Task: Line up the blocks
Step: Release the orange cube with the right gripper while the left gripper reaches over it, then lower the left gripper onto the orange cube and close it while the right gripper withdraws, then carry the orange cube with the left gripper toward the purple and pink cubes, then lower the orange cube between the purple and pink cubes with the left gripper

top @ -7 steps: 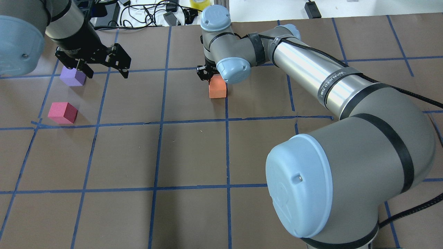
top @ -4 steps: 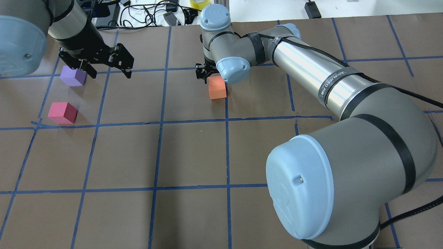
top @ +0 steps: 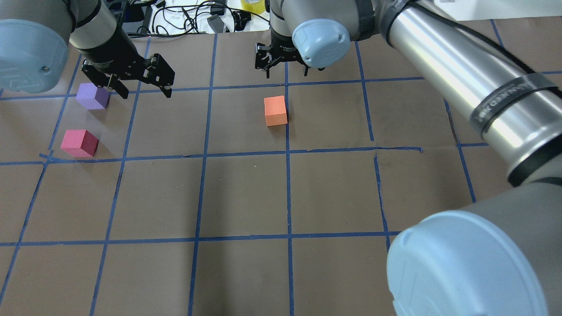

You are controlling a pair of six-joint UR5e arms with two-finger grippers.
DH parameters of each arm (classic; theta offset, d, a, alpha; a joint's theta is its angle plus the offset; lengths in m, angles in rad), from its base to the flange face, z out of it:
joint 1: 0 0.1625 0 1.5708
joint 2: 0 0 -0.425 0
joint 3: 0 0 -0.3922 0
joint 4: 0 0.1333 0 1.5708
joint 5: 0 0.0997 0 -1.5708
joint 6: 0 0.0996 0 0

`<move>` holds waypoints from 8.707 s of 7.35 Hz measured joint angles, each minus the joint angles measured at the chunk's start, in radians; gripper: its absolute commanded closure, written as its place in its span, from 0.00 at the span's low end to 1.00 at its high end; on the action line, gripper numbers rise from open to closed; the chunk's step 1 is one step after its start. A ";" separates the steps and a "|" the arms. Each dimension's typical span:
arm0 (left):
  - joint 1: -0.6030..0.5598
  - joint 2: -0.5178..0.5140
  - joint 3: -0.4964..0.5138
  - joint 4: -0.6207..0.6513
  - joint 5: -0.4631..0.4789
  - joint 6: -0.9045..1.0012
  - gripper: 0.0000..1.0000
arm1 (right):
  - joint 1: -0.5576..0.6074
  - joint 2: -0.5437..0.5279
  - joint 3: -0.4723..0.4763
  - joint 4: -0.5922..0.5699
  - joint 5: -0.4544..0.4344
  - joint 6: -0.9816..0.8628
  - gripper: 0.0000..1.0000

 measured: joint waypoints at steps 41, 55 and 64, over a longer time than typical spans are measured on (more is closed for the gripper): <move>0.473 -0.538 0.138 0.382 -0.075 0.446 0.88 | -0.267 -0.524 0.380 0.260 0.008 -0.290 0.00; 0.474 -0.529 0.079 0.460 -0.023 0.455 0.84 | -0.270 -0.527 0.381 0.261 0.004 -0.289 0.00; 0.469 -0.543 0.078 0.492 -0.023 0.442 0.00 | -0.272 -0.528 0.381 0.262 0.004 -0.289 0.00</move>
